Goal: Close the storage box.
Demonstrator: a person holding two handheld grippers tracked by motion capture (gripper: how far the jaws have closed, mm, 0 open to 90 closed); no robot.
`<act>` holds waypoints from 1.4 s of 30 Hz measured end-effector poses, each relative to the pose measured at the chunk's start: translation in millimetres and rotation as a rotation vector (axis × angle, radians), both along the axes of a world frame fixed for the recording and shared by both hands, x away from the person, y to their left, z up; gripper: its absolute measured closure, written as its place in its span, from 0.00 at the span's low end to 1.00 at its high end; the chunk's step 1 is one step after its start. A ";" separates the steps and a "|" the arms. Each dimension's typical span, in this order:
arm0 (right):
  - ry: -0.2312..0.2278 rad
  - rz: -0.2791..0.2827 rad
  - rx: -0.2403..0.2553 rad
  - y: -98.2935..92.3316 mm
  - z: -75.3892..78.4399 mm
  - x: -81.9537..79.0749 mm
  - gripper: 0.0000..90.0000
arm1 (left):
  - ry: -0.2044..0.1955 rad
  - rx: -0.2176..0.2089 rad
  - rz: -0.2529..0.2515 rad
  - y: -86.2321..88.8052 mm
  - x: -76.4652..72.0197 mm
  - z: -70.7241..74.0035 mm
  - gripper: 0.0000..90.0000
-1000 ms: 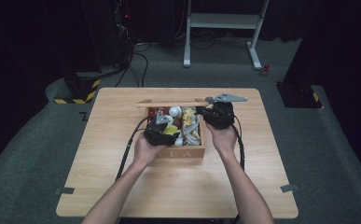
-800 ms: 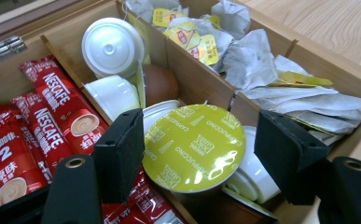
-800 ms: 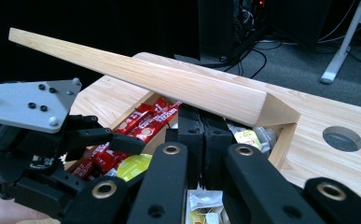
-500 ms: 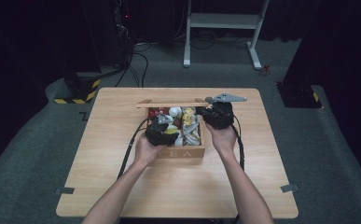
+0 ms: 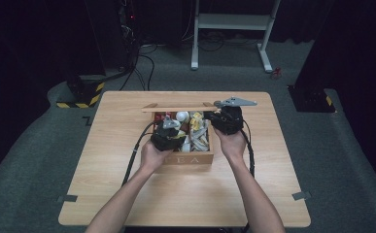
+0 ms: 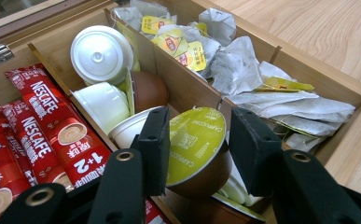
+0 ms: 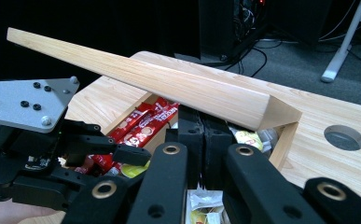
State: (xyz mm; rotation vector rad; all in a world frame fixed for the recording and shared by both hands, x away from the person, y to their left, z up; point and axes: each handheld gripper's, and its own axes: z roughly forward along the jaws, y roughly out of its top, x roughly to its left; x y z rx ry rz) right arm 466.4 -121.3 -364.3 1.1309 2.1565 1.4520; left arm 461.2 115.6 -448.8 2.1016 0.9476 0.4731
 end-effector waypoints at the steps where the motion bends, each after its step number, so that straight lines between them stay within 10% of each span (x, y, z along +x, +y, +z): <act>1: 0.000 0.000 0.001 0.0 0.0 0.0 0.98 | -0.001 0.012 -0.002 0.0 0.2 -0.4 0.65; 8: 0.001 0.000 0.002 0.0 0.0 0.2 0.98 | 0.048 0.041 -0.011 0.8 1.7 -5.1 0.52; 23: 0.002 -0.001 -0.001 0.4 -0.1 0.1 0.98 | 0.003 0.112 -0.007 -7.6 0.6 -11.0 0.52; 42: 0.001 -0.003 0.001 0.5 -0.4 0.2 0.98 | 0.001 0.045 -0.029 -3.3 -1.3 -5.9 0.62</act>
